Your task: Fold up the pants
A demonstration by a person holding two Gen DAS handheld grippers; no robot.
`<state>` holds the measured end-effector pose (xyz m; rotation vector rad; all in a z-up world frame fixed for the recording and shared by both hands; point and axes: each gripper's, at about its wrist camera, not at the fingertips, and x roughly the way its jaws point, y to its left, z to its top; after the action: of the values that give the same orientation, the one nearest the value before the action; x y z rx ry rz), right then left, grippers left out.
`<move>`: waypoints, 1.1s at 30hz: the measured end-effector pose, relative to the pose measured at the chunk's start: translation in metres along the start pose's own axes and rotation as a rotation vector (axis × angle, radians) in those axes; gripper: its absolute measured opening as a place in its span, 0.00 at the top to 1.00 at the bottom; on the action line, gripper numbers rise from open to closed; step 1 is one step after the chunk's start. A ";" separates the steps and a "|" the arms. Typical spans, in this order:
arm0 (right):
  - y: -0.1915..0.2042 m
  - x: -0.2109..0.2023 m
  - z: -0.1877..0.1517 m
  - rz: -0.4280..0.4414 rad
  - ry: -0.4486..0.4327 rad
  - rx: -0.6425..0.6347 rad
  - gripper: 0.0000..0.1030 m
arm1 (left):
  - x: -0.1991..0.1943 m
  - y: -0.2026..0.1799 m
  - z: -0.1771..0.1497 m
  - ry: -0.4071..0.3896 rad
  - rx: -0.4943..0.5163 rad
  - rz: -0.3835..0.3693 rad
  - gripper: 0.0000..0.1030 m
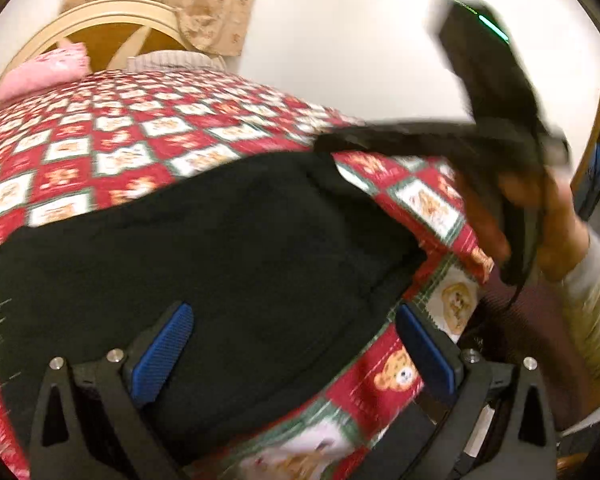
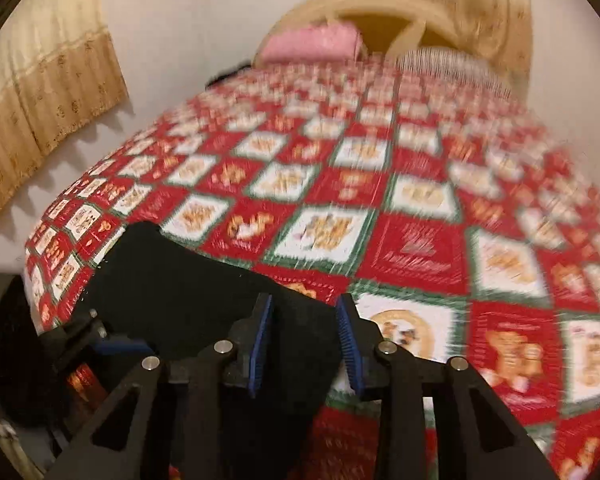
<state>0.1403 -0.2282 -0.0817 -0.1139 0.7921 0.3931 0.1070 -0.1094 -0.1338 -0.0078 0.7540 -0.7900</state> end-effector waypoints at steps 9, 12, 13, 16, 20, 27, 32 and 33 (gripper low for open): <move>0.089 -0.033 -0.075 -0.123 0.068 -0.401 0.62 | -0.046 0.070 -0.019 -0.045 -0.172 0.181 0.00; 0.093 -0.019 -0.085 -0.208 0.096 -0.470 0.62 | -0.053 0.086 -0.022 -0.043 -0.247 0.208 0.00; 0.092 -0.019 -0.086 -0.216 0.086 -0.478 0.62 | -0.054 0.089 -0.023 -0.042 -0.262 0.218 0.00; 0.088 -0.025 -0.079 -0.196 0.086 -0.433 0.88 | -0.055 0.103 -0.028 -0.041 -0.305 0.219 0.00; 0.096 -0.047 -0.073 -0.202 0.046 -0.434 0.92 | -0.060 0.112 -0.029 -0.057 -0.317 0.231 0.00; 0.088 -0.030 -0.099 -0.200 0.090 -0.439 0.89 | -0.060 0.121 -0.025 -0.045 -0.313 0.242 0.00; 0.071 -0.049 -0.087 -0.215 0.059 -0.358 0.49 | -0.059 0.118 -0.018 -0.042 -0.282 0.218 0.00; 0.063 -0.056 -0.084 -0.198 0.044 -0.313 0.49 | -0.056 0.118 -0.017 -0.037 -0.275 0.217 0.00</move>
<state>0.0243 -0.2078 -0.0973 -0.4915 0.7499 0.3251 0.1461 0.0163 -0.1450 -0.1847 0.8083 -0.4749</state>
